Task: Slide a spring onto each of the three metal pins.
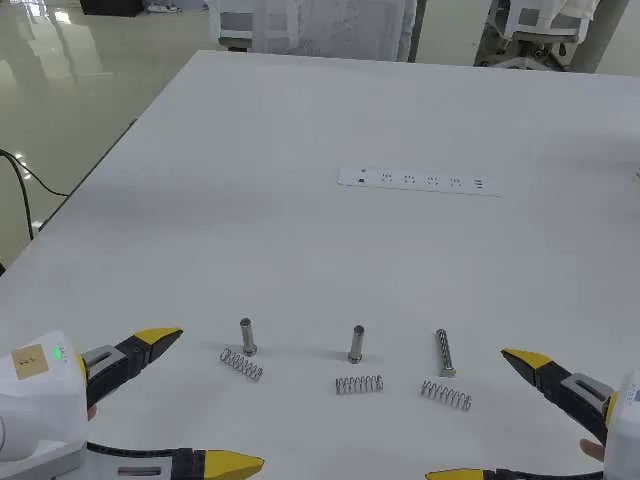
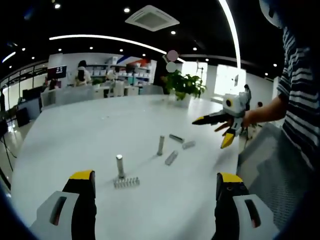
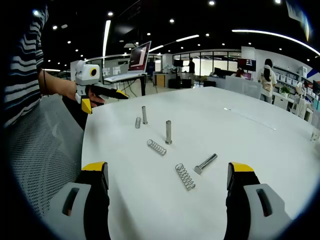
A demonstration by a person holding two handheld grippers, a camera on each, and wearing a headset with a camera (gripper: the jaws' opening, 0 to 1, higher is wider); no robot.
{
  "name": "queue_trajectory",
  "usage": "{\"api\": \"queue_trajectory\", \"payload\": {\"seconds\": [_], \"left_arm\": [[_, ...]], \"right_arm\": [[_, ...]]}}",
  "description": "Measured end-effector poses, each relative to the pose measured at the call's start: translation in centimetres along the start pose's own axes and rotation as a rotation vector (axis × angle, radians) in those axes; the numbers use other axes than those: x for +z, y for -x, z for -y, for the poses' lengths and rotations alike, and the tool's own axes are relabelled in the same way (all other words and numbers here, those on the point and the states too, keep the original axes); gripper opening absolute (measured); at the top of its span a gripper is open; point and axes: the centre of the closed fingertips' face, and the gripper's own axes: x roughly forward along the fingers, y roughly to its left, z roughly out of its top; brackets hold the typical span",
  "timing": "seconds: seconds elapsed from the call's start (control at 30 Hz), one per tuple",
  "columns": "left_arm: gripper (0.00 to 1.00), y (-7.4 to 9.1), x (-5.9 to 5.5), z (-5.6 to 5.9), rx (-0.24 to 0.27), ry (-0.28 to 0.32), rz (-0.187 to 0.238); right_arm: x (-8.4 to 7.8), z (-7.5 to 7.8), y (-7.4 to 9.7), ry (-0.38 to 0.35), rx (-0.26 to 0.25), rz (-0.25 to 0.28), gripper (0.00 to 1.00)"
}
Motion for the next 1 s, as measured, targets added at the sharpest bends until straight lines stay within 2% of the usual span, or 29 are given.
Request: {"api": "queue_trajectory", "payload": {"seconds": [0.1, 0.23, 0.4, 0.53, 0.77, 1.0], "left_arm": [[0.98, 0.3, 0.0, -0.6, 0.000, 0.001, -0.003], [0.97, 0.3, -0.2, -0.9, -0.017, 0.011, -0.022], [0.98, 0.2, 0.0, -0.4, -0.047, 0.018, -0.024], [0.98, 0.2, 0.2, -0.4, -0.055, 0.020, -0.024], [0.97, 0.3, 0.7, -0.8, -0.049, 0.023, -0.016], [0.97, 0.2, 0.8, -0.8, -0.055, 0.016, -0.021]], "right_arm": [[0.1, 0.4, 0.3, 0.000, -0.006, 0.004, 0.99], [0.2, 0.4, 0.4, -0.002, -0.005, 0.003, 0.99], [-0.3, 0.2, 0.5, -0.001, 0.008, -0.018, 0.99], [-0.4, 0.2, 0.6, -0.008, 0.019, -0.022, 0.98], [0.0, 0.6, 0.8, -0.012, 0.030, -0.022, 0.98], [0.0, 0.6, 0.6, -0.014, 0.041, -0.029, 0.96]]}}
